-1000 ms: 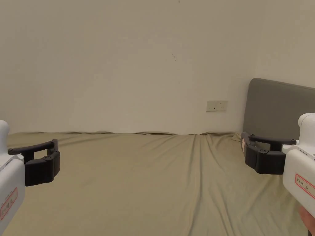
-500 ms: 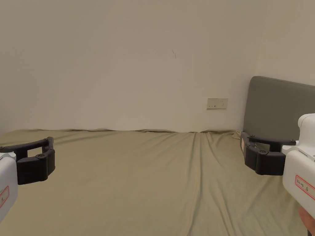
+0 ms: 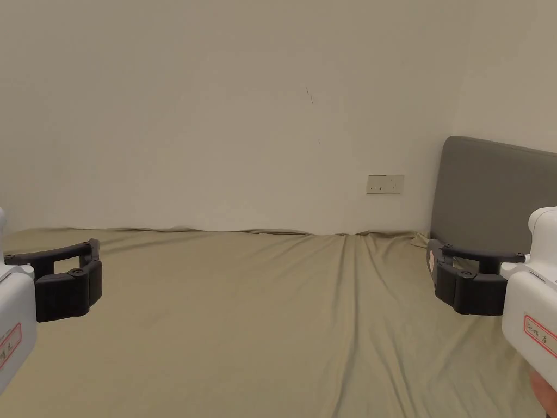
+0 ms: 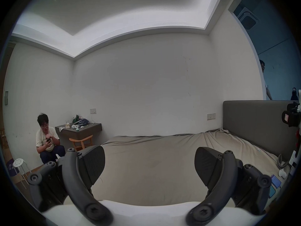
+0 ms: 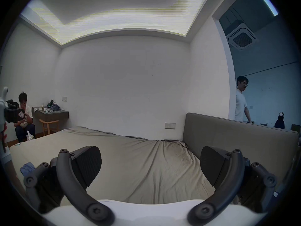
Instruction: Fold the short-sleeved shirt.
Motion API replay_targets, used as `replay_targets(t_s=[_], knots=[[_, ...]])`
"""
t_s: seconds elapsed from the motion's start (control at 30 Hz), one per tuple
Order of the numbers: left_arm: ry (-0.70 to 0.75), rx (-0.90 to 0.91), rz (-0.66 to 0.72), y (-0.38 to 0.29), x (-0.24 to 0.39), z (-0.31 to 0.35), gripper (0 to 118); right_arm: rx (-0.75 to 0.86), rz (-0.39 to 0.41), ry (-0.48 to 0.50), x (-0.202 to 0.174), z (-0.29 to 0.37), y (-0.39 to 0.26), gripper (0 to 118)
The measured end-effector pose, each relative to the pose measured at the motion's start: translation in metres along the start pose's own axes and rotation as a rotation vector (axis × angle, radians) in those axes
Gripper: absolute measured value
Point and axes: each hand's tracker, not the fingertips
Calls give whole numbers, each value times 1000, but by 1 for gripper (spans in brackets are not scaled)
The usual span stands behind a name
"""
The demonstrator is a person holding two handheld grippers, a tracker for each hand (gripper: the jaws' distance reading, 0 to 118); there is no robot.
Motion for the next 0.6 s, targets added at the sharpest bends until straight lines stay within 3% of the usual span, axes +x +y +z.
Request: replay_targets(t_s=[0.6], knots=[[-20, 3, -2, 1, -1, -2, 116, 20, -6, 14, 1, 3, 1, 118]])
